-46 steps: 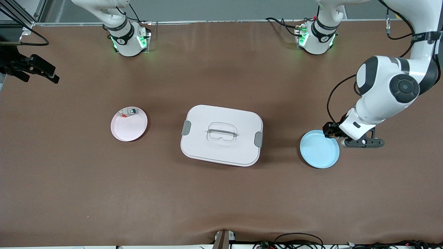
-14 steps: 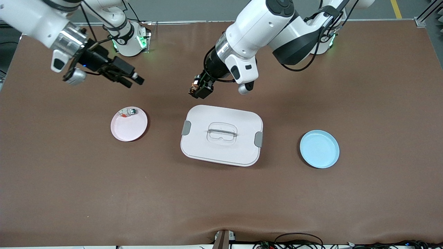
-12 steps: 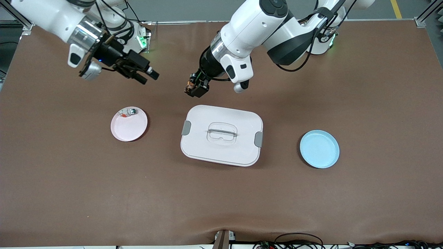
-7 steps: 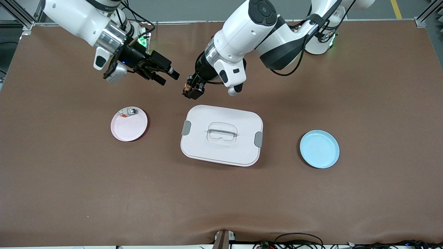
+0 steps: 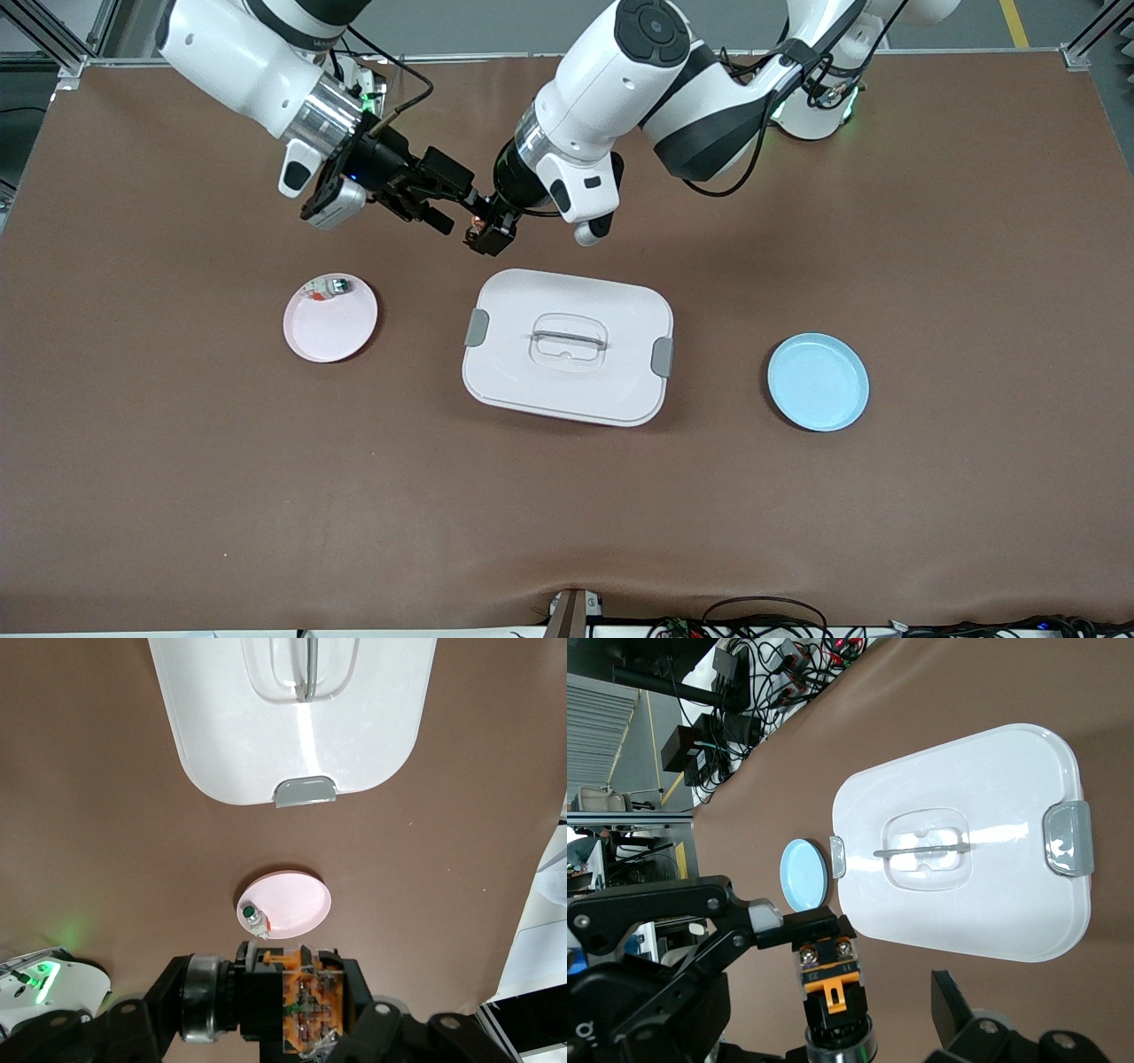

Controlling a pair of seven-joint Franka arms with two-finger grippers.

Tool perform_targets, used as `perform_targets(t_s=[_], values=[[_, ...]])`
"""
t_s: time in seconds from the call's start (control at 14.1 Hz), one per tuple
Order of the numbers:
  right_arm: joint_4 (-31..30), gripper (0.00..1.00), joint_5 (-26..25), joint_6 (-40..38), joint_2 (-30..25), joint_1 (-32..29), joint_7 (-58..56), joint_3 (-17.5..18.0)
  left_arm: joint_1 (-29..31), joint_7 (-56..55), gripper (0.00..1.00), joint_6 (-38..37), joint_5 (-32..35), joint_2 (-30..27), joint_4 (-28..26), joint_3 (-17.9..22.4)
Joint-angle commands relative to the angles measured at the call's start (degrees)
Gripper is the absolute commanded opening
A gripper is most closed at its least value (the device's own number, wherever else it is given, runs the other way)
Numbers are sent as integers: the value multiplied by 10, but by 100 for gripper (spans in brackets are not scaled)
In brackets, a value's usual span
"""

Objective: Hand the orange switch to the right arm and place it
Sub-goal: 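Hold the switch above the box while the right gripper reaches toward it, then close the right gripper on the switch and open the left gripper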

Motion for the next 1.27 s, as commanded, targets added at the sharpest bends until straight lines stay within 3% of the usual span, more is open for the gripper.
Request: perform_targets(t_s=[0.0,0.5,0.64,0.85,0.92,1.06,1.2], values=[[7,100,14,6,14,19,-17,-5,-8,-13,0,-1,12,8,18,2],[0,99,15,6,24,22,-43,-5,-3,-12,0,-9,13,3,18,2],[1,70,15,6,24,25,-38,-5,-2,-12,0,-9,13,2,18,2],[4,51,15,6,25,25,-37,-5,-2,-11,0,-9,13,3,18,4],[5,38,15,6,25,25,-36,-5,-3,-11,0,-9,12,2,18,9],[6,1,15,6,25,25,-34,-5,-3,-10,0,-9,12,3,18,9],[7,0,16,6,25,29,-22,-5,-2,-9,0,-9,12,3,18,10]])
